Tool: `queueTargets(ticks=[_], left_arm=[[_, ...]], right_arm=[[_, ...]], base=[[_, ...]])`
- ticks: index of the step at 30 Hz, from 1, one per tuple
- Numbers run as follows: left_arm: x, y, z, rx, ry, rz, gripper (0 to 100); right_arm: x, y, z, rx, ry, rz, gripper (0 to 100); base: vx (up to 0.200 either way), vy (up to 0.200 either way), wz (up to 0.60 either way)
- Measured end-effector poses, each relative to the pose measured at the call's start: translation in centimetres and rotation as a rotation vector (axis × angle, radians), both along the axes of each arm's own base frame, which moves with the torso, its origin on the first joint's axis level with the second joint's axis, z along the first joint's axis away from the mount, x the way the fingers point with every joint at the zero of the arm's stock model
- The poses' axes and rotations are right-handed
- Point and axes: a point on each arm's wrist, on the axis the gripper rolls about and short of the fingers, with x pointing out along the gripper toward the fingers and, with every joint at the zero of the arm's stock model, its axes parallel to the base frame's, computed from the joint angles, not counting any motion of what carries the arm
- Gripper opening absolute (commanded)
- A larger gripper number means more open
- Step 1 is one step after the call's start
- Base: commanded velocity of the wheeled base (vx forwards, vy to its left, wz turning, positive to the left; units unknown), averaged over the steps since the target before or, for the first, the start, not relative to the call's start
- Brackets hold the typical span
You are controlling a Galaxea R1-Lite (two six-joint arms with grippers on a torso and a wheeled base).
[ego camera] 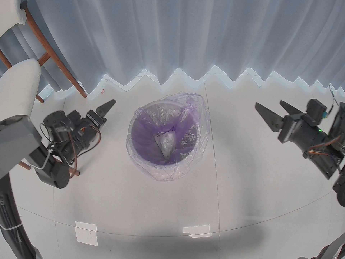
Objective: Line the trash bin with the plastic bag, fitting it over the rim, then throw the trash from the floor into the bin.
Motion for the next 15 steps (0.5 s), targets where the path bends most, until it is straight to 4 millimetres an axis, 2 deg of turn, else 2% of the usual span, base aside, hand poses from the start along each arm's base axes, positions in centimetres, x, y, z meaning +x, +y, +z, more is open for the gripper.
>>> queueTargets(ticks=[4,9,15], left_arm=[[-3.2,0.7,4.5,0.073,-0.029,-0.002,100],[-8.0,1.6,8.6,0.183,-0.05,0.007,100],[-15.2,2.8,11.2,0.341,-0.096,0.054,100]], right_arm=[[-3.4,-2.8,0.7,-0.023,0.013,-0.052,100],[-7.0,-5.1,0.9,-0.034,0.012,-0.099,100],[-10.8,-7.2,0.0,-0.052,0.029,-0.14,100]], base=[[0.0,0.0,0.0],[0.0,0.0,0.0],[0.0,0.0,0.0]])
